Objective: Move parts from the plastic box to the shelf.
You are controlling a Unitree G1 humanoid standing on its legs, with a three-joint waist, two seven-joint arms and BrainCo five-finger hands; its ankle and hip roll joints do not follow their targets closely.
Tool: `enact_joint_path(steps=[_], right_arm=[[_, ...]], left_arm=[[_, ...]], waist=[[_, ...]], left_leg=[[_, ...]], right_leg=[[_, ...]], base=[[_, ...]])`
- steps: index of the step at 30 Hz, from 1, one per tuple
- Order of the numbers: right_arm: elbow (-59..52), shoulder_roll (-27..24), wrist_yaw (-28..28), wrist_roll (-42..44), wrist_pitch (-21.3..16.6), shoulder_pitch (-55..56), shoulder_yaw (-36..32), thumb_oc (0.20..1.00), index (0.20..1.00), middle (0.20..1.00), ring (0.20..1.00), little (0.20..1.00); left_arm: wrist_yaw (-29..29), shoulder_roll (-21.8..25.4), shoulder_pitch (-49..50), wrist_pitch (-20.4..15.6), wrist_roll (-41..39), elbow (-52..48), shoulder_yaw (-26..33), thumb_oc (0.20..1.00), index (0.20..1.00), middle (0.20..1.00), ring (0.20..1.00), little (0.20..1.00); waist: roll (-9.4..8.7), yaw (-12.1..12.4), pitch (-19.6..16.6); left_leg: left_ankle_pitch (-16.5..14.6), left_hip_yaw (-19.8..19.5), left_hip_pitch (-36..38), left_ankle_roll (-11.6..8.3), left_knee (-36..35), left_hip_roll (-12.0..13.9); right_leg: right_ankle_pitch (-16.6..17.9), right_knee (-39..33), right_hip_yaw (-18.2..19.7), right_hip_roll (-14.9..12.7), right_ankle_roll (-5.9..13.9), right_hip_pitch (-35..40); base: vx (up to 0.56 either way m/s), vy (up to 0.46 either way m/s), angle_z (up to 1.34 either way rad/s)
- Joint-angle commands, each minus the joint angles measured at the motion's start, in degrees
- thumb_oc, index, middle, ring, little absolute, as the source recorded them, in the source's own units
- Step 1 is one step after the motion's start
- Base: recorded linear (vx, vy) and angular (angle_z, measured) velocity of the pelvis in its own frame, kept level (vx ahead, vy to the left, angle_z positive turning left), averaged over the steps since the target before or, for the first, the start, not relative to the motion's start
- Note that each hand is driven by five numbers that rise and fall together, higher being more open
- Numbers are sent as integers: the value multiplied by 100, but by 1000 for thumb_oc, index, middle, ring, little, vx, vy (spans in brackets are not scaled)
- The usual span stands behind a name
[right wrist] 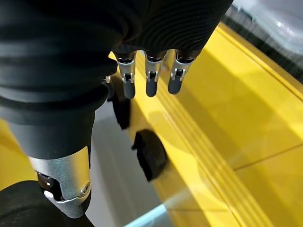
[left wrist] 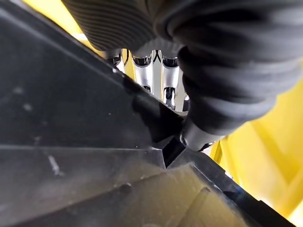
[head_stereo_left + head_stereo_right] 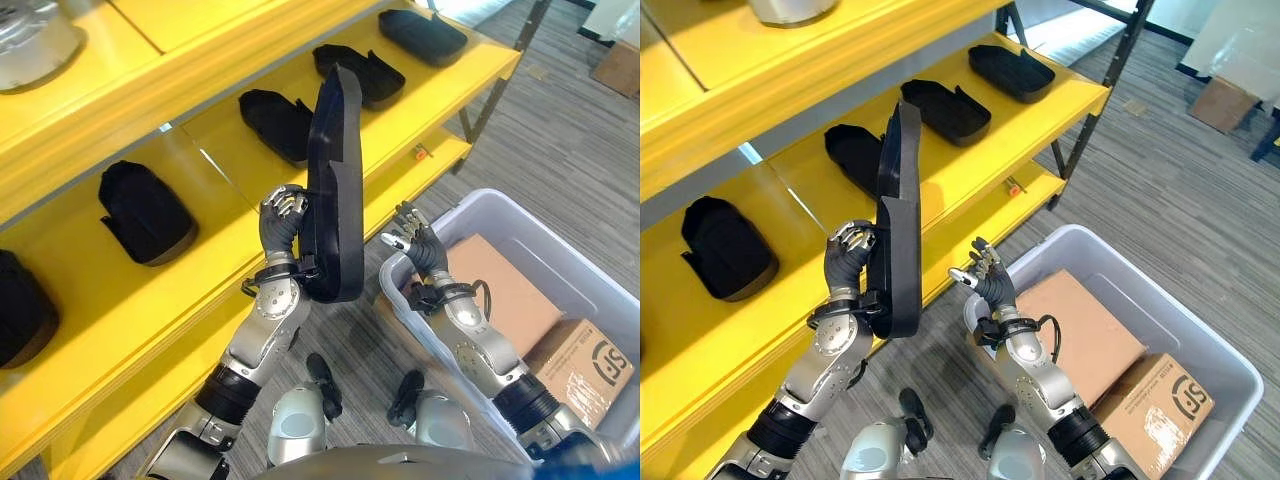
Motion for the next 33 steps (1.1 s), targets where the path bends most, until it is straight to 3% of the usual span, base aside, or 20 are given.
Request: enact_joint_path(steps=[1,3,5,7,9,12,15,16,19,23,26,30,33], right_arm=[[-248,265,-299,-28,-331,-79,-19,1000,1000,1000,1000,1000],[-262,267,-295,-23,-328,-38,-31,1000,1000,1000,1000,1000],[-376,211,-414,-14,-395,138,-150,1000,1000,1000,1000,1000],[-463,153,-400,-2,-360,266,-233,1000,1000,1000,1000,1000],[-478,133,-401,24,-315,308,-257,1000,1000,1000,1000,1000],[-469,140,-446,-78,-280,278,-297,1000,1000,1000,1000,1000],[-412,129,-414,-11,-221,302,-431,1000,1000,1000,1000,1000],[-386,115,-362,2,-198,321,-469,1000,1000,1000,1000,1000],[-315,79,-134,19,-86,293,-509,1000,1000,1000,1000,1000],[-332,19,-66,-6,76,198,-431,1000,1000,1000,1000,1000],[-354,-77,-152,-16,88,104,-325,1000,1000,1000,1000,1000],[-428,-237,-176,62,19,229,-331,1000,1000,1000,1000,1000],[-356,-238,-115,135,-76,371,-374,1000,1000,1000,1000,1000]], left_arm=[[-593,119,-197,-182,167,-795,113,200,200,200,200,200],[-632,125,-173,-180,165,-777,118,200,200,200,200,200],[-956,146,2,-276,149,-691,84,200,200,200,200,200],[-1013,164,90,-307,148,-689,104,200,200,200,200,200],[-1031,175,200,-305,123,-705,140,200,200,200,200,200],[-1044,186,384,-285,37,-720,209,200,200,200,200,200],[-1067,178,403,-213,40,-713,196,200,200,200,200,200],[-1044,162,436,-200,2,-709,187,200,200,200,200,200],[-956,174,548,-337,-2,-750,263,200,200,200,200,200],[-905,147,681,-376,-55,-856,378,200,200,200,200,200],[-950,114,654,-456,-131,-722,385,200,200,200,200,200],[-973,171,461,-498,-183,-498,326,200,200,200,200,200],[-970,201,340,-341,-135,-383,278,200,200,200,200,200]], waist=[[-205,-79,-47],[-193,-113,-84],[-195,-238,-268],[-241,-265,-352],[-252,-260,-394],[-283,-230,-438],[-332,-316,-413],[-341,-337,-419],[-354,-295,-371],[-333,-232,-418],[-300,-276,-411],[-245,-428,-372],[-238,-439,-309]], left_leg=[[-350,-1224,169,-167,-271,-549],[-231,-1289,117,-116,-348,-574],[-146,-1955,154,-111,-649,-790],[-233,-2226,168,-94,-614,-931],[-275,-2315,204,-93,-577,-965],[-527,-2034,180,-111,-175,-982],[-711,-1436,134,-167,204,-765],[-820,-1376,189,-231,288,-662],[-697,-1502,211,-293,331,-443],[-236,-1782,282,-578,-56,39],[217,-1642,232,-773,-283,674],[123,-1281,437,-805,-427,789],[-89,-1285,499,-725,-277,583]], right_leg=[[62,-761,1195,694,166,570],[67,-678,1243,782,108,489],[0,-594,1980,1243,32,335],[157,-887,2123,1230,37,332],[228,-958,2104,1206,58,339],[276,-991,1855,1086,92,305],[258,-1001,1550,953,96,360],[170,-967,1505,917,127,420],[156,-848,1432,872,62,420],[65,-754,1474,845,9,418],[-75,-518,1378,643,-23,402],[-390,-82,1151,476,-16,380],[-407,20,1120,352,56,443]], base=[[53,13,95],[-35,-13,188],[6,-31,189],[58,-59,96],[46,-71,137],[6,-44,70],[-10,19,57],[-4,84,73],[-5,145,63],[4,249,11],[-13,405,-18],[-21,363,38],[-12,299,28]])
